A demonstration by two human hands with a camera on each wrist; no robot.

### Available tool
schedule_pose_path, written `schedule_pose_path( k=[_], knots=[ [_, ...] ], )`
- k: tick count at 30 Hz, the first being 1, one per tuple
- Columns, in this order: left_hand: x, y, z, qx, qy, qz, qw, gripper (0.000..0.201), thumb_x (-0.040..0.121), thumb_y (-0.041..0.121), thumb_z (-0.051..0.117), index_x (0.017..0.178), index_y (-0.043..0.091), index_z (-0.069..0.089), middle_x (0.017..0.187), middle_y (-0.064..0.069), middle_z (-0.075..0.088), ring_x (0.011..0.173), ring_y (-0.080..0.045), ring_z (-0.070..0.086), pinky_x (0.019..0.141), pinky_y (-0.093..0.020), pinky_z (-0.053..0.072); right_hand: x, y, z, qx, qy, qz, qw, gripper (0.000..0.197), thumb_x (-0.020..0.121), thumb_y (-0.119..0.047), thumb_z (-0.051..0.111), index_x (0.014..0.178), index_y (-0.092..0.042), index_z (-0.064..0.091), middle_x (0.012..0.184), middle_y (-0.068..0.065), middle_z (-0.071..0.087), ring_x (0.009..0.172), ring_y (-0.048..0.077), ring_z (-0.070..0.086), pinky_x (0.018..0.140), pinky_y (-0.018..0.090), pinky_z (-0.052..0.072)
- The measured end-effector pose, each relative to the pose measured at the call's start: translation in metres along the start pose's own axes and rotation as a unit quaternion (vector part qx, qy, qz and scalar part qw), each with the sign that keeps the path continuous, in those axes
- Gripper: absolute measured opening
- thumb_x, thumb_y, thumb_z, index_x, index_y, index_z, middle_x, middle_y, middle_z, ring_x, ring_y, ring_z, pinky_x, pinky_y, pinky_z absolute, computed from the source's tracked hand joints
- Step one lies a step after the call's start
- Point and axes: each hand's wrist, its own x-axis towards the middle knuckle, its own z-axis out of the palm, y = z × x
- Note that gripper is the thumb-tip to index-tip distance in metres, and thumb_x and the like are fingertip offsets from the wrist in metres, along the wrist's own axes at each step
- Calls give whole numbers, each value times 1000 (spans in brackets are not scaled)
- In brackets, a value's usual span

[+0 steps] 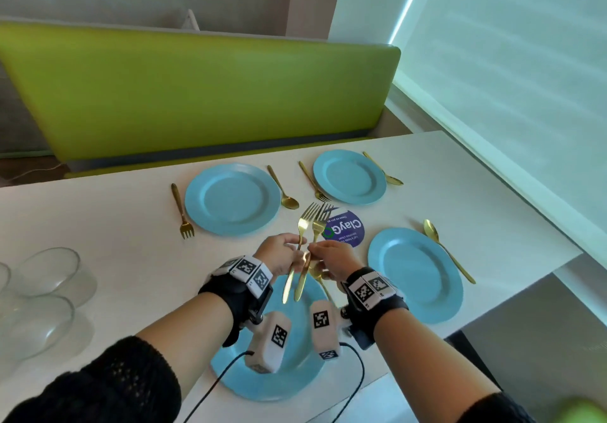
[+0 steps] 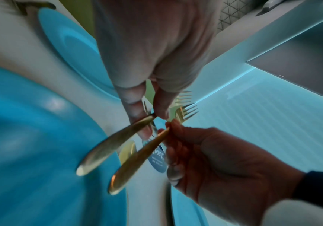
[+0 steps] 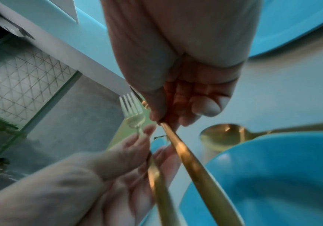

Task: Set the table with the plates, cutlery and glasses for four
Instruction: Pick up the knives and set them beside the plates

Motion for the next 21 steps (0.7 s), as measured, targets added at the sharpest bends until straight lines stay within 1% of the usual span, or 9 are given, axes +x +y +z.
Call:
schedule_pose_path(
  k=[4, 7, 8, 9, 11, 13, 16, 18, 21],
  knots=[
    [1, -9, 24, 5, 45, -24, 999, 21, 89, -7, 51, 97, 11, 58, 78, -7, 57, 62, -17, 54, 65, -29, 53, 1, 28, -45, -92, 52, 6, 994, 25, 92, -22, 57, 67, -18, 59, 68, -4, 61, 51, 11, 47, 44, 20, 36],
    [2, -10, 33, 10, 59, -32, 998, 22, 86, -8, 54, 91, 13, 59, 78, -5, 58, 62, -17, 55, 65, -30, 53, 4, 48, -71, -190, 80, 28, 978, 26, 90, -23, 58, 65, -18, 60, 72, 0, 64, 52, 12, 48, 47, 23, 39],
    [2, -10, 36, 7, 66, -32, 997, 21, 88, -7, 54, 90, 13, 59, 78, -4, 58, 62, -16, 56, 64, -29, 53, 4, 54, -78, -227, 80, 38, 970, 23, 89, -24, 58, 68, -17, 63, 78, 3, 65, 56, 13, 50, 52, 25, 44],
    [1, -10, 38, 4, 73, -31, 997, 19, 89, -6, 52, 91, 12, 58, 78, -4, 58, 62, -15, 57, 62, -29, 53, 4, 59, -82, -268, 76, 47, 959, 19, 89, -25, 58, 76, -14, 67, 85, 5, 65, 63, 15, 53, 63, 28, 49],
    [0, -10, 43, -1, 81, -29, 996, 18, 91, -5, 51, 95, 11, 58, 78, -4, 58, 62, -14, 58, 64, -30, 54, 5, 69, -88, -338, 71, 53, 937, 24, 88, -26, 57, 98, -9, 70, 100, 7, 68, 81, 19, 58, 84, 31, 52],
    [-2, -12, 45, -2, 86, -29, 996, 18, 92, -4, 51, 97, 11, 57, 78, -4, 58, 63, -14, 58, 66, -30, 54, 6, 75, -88, -364, 74, 50, 927, 27, 88, -24, 57, 106, -9, 69, 110, 8, 69, 96, 22, 63, 92, 31, 51],
    [-5, -16, 44, 3, 93, -31, 995, 19, 92, -5, 49, 99, 10, 57, 78, -5, 57, 62, -14, 57, 60, -26, 53, 7, 81, -82, -388, 86, 39, 917, 27, 89, -23, 56, 110, -10, 68, 115, 7, 67, 110, 24, 61, 95, 30, 49],
    [-5, -19, 42, 9, 97, -33, 995, 19, 92, -4, 50, 101, 10, 58, 80, -7, 59, 62, -14, 58, 59, -26, 53, 10, 84, -79, -390, 97, 30, 915, 26, 90, -19, 54, 108, -9, 69, 113, 9, 67, 108, 26, 61, 94, 32, 50],
    [-5, -22, 39, 14, 106, -34, 994, 19, 92, -4, 50, 99, 12, 59, 78, -6, 59, 64, -15, 58, 67, -30, 54, 14, 86, -76, -374, 119, 31, 919, 22, 87, -15, 55, 102, -10, 71, 106, 11, 69, 100, 29, 64, 87, 34, 54]
  ],
)
